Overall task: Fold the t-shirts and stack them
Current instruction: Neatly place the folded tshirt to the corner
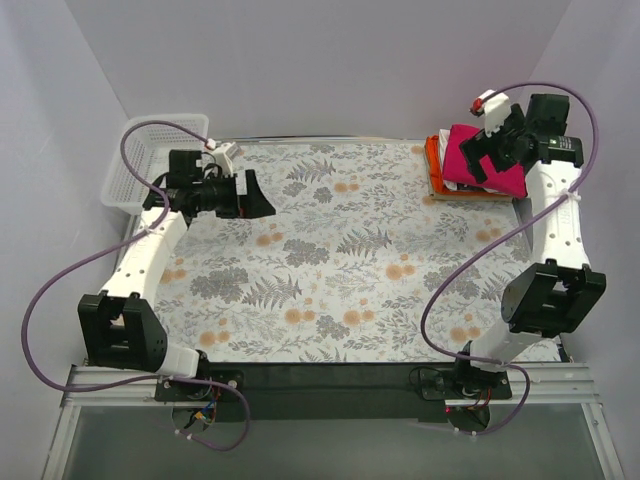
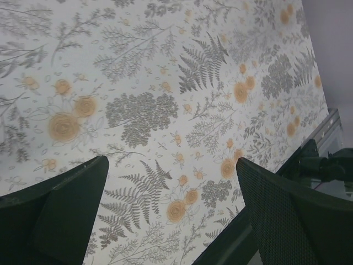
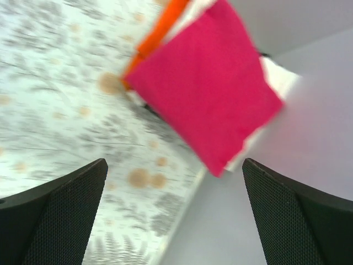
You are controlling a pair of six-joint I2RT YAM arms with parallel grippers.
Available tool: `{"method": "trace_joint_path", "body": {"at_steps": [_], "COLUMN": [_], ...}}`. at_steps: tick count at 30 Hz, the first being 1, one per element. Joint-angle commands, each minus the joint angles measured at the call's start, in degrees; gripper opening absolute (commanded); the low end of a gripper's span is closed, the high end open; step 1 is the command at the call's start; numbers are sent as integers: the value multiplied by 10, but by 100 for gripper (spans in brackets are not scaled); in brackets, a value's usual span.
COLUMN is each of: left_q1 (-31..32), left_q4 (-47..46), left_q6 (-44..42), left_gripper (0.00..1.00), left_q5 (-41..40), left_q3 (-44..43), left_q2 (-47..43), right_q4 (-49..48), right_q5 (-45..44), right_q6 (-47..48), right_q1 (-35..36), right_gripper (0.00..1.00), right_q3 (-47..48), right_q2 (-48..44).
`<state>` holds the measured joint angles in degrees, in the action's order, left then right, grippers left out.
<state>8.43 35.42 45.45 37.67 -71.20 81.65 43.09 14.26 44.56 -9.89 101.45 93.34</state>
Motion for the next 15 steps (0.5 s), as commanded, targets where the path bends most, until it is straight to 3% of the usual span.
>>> {"method": "trace_joint_path", "body": {"at_steps": [1, 5, 12, 15], "left_q1": [-58, -111, -113, -112], "left_q4": [41, 57, 55, 56], "left_q6": [6, -29, -81, -92], "left_gripper": [95, 95, 97, 98], "left_q5": [38, 22, -37, -61], "left_q3": [-19, 12, 102, 120], "left_q2": [1, 5, -38, -55], "right_q4": [72, 66, -33, -42], "right_q5": [95, 135, 105, 89], "right_q6": [-156, -228, -253, -256], "right_q1": [34, 92, 184, 207], "right_gripper": [98, 98, 98, 98], "right_q3": [-13, -132, -330, -353], "right_q2": [-5, -14, -81, -101]}}
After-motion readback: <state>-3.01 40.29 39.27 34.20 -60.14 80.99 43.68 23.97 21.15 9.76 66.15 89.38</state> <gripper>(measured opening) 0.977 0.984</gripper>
